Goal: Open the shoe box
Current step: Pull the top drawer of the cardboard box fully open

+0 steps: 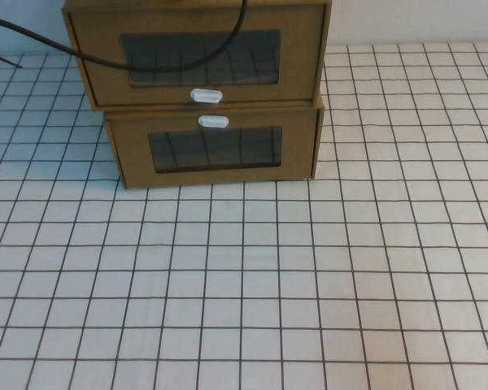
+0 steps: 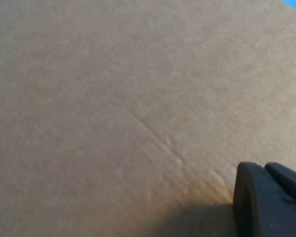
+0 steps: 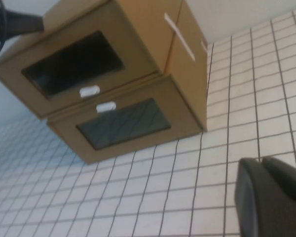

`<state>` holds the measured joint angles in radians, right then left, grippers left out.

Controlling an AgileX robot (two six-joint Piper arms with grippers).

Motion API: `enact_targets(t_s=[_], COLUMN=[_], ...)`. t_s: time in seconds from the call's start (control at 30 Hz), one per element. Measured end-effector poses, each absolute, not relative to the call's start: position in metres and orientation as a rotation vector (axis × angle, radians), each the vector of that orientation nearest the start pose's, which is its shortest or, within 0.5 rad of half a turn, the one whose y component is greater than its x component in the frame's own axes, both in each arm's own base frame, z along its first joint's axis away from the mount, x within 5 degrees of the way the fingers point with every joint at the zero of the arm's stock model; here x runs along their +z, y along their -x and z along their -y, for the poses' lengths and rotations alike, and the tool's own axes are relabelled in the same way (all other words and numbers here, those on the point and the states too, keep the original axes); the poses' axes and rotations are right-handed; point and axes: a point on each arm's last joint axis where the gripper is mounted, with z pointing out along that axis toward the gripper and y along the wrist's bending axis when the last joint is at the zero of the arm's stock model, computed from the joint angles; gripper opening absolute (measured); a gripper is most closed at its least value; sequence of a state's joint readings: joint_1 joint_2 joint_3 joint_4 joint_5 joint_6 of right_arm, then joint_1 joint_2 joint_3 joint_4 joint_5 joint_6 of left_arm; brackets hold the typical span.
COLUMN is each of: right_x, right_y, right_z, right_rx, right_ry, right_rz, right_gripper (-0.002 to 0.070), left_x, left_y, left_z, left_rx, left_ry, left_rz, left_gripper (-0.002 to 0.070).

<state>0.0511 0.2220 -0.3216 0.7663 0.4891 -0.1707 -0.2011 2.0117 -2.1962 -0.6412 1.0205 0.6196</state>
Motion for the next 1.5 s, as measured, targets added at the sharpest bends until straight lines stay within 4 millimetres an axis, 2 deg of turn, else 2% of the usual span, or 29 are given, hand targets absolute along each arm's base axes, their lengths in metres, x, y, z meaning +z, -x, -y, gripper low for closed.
enact_targets(t_s=[0.23, 0.43, 0.63, 0.8, 0.93, 1.07, 1.17, 1.3, 1.5], right_x=[0.307, 0.326, 0.332, 0.329, 0.328, 0.326, 0.323, 0.316, 0.306], right_y=[-0.093, -0.139, -0.177, -0.202, -0.215, -0.221, -0.224, -0.229, -0.238], right_z=[-0.044, -0.052, -0.076, -0.121, -0.164, -0.208, -0.234, -0.260, -0.288], right_rx=[0.672, 0.656, 0.678, 0.643, 0.521, 0.316, 0.131, -0.107, -0.225], right_ry=[0.031, 0.211, 0.405, 0.615, 0.798, 0.948, 1.000, 1.084, 1.160], right_rz=[-2.020, -2.175, -2.244, -2.315, -2.330, -2.288, -2.217, -2.015, -1.767], right_gripper=[-0.0013, -0.0014, -0.0014, -0.0013, -0.0014, -0.0014, -0.0014, -0.0014, -0.0001], left_x=[0.401, 0.401, 0.401, 0.402, 0.401, 0.401, 0.401, 0.401, 0.401], left_y=[-0.437, -0.437, -0.437, -0.437, -0.437, -0.436, -0.436, -0.436, -0.436], left_z=[0.136, 0.135, 0.135, 0.135, 0.136, 0.136, 0.136, 0.136, 0.136], left_rx=[-0.552, -0.548, -0.548, -0.548, -0.549, -0.552, -0.553, -0.555, -0.560], left_ry=[-0.763, -0.764, -0.765, -0.765, -0.766, -0.766, -0.765, -0.762, -0.756], left_rz=[-2.032, -2.033, -2.034, -2.032, -2.034, -2.038, -2.039, -2.040, -2.045], left_gripper=[-0.0002, -0.0002, -0.0002, -0.0002, -0.0002, -0.0002, -0.0002, -0.0002, -0.0002])
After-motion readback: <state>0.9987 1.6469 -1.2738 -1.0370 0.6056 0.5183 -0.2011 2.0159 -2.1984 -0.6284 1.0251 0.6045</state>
